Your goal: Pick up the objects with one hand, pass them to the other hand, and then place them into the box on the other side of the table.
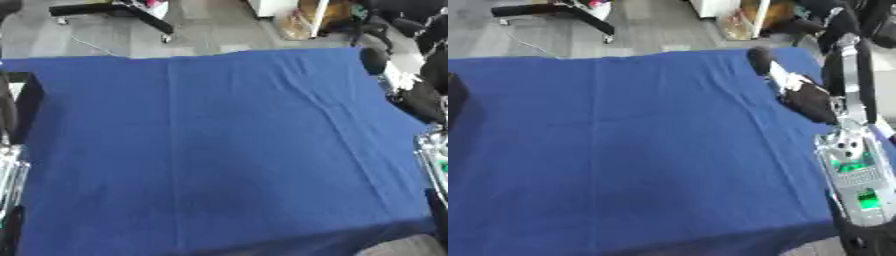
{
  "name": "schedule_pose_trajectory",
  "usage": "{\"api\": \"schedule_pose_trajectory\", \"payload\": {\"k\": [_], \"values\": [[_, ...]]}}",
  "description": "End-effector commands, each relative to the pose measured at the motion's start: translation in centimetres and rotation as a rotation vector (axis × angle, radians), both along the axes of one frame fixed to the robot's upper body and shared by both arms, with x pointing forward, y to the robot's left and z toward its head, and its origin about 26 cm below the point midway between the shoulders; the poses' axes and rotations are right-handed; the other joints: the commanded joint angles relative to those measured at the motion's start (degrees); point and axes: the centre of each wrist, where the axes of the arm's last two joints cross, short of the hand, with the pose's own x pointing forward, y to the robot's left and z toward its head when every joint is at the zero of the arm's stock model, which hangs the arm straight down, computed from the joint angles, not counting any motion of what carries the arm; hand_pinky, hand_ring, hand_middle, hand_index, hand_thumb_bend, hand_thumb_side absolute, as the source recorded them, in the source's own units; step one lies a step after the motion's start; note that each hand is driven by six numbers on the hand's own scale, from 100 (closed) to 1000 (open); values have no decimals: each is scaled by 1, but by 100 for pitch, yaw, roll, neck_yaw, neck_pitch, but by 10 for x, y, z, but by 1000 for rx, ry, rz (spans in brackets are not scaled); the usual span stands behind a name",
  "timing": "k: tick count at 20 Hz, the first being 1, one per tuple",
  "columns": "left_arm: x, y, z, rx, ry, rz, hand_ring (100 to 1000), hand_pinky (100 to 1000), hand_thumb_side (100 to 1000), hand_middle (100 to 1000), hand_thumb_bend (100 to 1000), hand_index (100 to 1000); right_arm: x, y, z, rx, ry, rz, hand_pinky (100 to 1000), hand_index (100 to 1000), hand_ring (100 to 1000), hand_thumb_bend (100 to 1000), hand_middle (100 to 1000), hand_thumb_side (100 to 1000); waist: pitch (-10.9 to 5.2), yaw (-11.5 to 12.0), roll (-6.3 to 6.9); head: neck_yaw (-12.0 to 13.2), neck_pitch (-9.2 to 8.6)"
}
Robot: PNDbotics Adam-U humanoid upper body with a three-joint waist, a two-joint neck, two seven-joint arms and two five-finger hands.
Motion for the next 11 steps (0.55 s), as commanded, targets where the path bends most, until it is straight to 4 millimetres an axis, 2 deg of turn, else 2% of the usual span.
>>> {"api": "schedule_pose_trajectory", "payload": {"k": [1, 11], "values": [[-4, -10, 1, -13, -12, -33, 775, 1000, 820, 772, 428, 912, 0, -2, -3, 47, 14, 1, 815, 861, 917, 657, 886, 546, -28, -35, 24, 10, -16], [-9, -19, -13, -29, 74, -26, 762, 1000, 868, 760, 358, 901, -2, 0, -37, 115, 122, 29, 811, 854, 923, 645, 886, 537, 3, -215, 117, 337, -16]]}}
